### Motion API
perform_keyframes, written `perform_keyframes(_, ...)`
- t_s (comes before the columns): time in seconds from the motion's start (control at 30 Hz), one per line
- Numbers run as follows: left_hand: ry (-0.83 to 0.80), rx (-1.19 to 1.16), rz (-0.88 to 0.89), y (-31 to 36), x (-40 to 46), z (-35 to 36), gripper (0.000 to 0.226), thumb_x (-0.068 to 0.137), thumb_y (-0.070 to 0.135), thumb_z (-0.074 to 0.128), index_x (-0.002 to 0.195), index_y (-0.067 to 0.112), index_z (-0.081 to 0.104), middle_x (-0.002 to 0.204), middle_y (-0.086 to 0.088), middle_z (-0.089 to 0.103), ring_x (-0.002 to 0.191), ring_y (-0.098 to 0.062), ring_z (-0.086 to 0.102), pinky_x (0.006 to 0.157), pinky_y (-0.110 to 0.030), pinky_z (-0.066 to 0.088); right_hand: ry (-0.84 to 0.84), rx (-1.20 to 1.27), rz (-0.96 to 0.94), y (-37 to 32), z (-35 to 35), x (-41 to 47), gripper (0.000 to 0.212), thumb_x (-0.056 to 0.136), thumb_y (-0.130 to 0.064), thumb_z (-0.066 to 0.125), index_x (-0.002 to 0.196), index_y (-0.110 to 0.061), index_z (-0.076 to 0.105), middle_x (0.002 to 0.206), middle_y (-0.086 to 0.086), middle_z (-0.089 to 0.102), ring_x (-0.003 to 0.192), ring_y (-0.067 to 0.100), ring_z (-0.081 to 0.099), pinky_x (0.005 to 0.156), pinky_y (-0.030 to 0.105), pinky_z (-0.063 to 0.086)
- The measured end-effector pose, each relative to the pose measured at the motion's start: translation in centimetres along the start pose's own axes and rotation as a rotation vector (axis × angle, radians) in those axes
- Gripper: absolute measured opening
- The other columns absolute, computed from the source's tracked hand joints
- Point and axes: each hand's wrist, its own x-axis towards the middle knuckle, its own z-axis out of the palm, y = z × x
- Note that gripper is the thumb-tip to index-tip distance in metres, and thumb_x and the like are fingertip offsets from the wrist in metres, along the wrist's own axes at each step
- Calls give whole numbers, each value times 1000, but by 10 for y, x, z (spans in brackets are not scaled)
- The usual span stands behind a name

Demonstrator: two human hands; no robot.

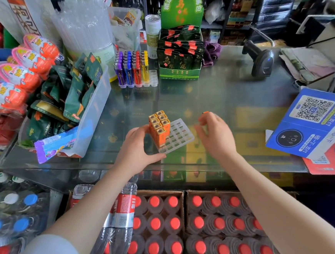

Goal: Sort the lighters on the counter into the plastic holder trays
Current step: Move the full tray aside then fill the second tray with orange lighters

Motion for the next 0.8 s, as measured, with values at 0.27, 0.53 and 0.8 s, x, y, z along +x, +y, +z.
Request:
perform_keyframes(0.27, -92, 4, 21, 9, 7, -3, 68, 67, 38, 75, 125, 27, 42, 131, 4, 48, 123, -14, 39, 100, -36, 34, -181, -356, 269, 25, -5, 37, 34, 90, -32, 50, 105, -2, 58, 115, 19, 49, 108, 37, 46, 79, 40, 44)
perform_keyframes(0.53, -120, 0, 31, 11, 7, -5, 69, 69, 35, 75, 127, 28, 40, 133, 3, 46, 124, -14, 37, 100, -32, 31, -119, -136, 126, 33, -2, 35, 23, 89, -29, 56, 103, -12, 62, 102, 9, 61, 98, 31, 49, 73, 36, 44)
perform_keyframes(0.8, -113, -19, 42, 9, 9, -6, 69, 66, 34, 77, 125, 29, 43, 129, 4, 50, 121, -14, 41, 99, -35, 35, -68, 624, -38, 8, -21, 3, 34, 88, 3, 51, 95, -30, 45, 96, 0, 66, 85, 18, 67, 82, 31, 51)
